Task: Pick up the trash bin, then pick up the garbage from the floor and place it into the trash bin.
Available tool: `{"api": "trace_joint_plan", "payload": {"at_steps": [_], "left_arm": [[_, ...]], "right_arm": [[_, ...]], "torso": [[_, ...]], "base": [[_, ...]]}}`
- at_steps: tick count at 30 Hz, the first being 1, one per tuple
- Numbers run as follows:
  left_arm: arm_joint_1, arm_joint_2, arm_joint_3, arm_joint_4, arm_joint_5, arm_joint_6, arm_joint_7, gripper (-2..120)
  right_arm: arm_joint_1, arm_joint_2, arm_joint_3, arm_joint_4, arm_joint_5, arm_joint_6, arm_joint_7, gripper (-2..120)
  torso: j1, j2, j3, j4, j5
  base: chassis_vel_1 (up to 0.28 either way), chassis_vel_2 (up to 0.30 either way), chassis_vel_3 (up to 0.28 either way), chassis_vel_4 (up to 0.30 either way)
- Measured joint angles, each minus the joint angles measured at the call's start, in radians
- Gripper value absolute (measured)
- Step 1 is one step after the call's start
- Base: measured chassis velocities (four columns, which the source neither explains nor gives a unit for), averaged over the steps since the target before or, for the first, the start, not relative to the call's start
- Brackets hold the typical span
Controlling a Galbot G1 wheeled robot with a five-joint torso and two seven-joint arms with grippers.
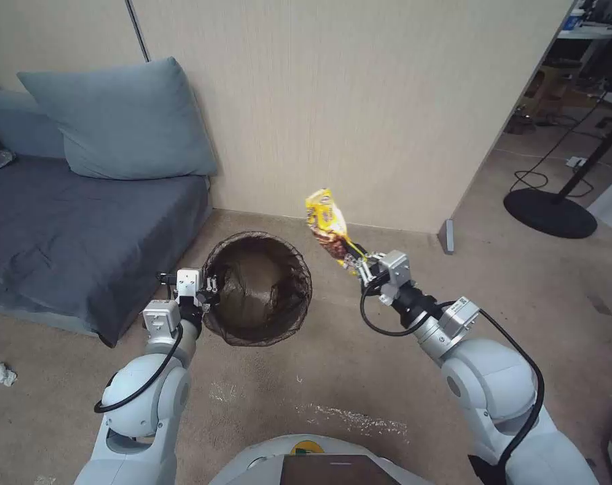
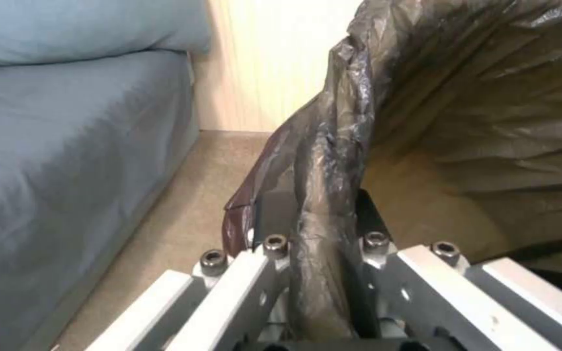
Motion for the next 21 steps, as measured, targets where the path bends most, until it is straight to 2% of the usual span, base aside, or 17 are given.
{"api": "trace_joint_plan", "payload": {"at_steps": [1, 5, 8, 10, 11, 15, 21], "left_arm": [[0.0, 0.0, 0.0, 0.0, 0.0, 0.0, 0.0, 3], [0.0, -0.001, 0.002, 0.0, 0.0, 0.002, 0.0, 3], [0.0, -0.001, 0.003, 0.0, 0.0, 0.003, 0.0, 3], [-0.001, -0.002, 0.005, 0.0, 0.0, 0.006, 0.0, 3], [-0.001, -0.002, 0.005, 0.0, 0.0, 0.006, 0.0, 3], [0.0, -0.004, 0.006, -0.001, 0.001, 0.009, -0.001, 3], [0.0, -0.006, 0.006, -0.001, 0.001, 0.011, -0.002, 3]], "right_arm": [[0.0, 0.0, 0.0, 0.0, 0.0, 0.0, 0.0, 0], [0.043, -0.067, -0.107, 0.022, 0.089, -0.053, 0.019, 0], [0.06, -0.079, -0.141, 0.018, 0.1, -0.061, 0.025, 0], [0.091, -0.089, -0.199, -0.003, 0.103, -0.07, 0.031, 0], [0.091, -0.089, -0.199, -0.003, 0.103, -0.07, 0.031, 0], [0.157, -0.057, -0.307, -0.066, 0.073, -0.075, 0.038, 0], [0.2, -0.007, -0.365, -0.102, 0.063, -0.085, 0.047, 0]], "torso": [[0.0, 0.0, 0.0, 0.0, 0.0], [0.0, 0.0, 0.0, -0.0001, 0.0], [0.0, 0.0, 0.0, 0.0001, -0.0001], [0.0, 0.0, 0.0, 0.0001, 0.0], [0.0, 0.0, 0.0, 0.0001, 0.0], [0.0, 0.0, 0.0, 0.0, -0.0001], [0.0, 0.0, 0.0, 0.0, 0.0]], "base": [[0.0, 0.0, 0.0, 0.0], [0.0, 0.0, 0.0, 0.0], [0.0, 0.0, 0.0, 0.0], [0.0, 0.0, 0.0, 0.0], [0.0, 0.0, 0.0, 0.0], [0.0, 0.0, 0.0, 0.0], [0.0, 0.0, 0.0, 0.0]]}}
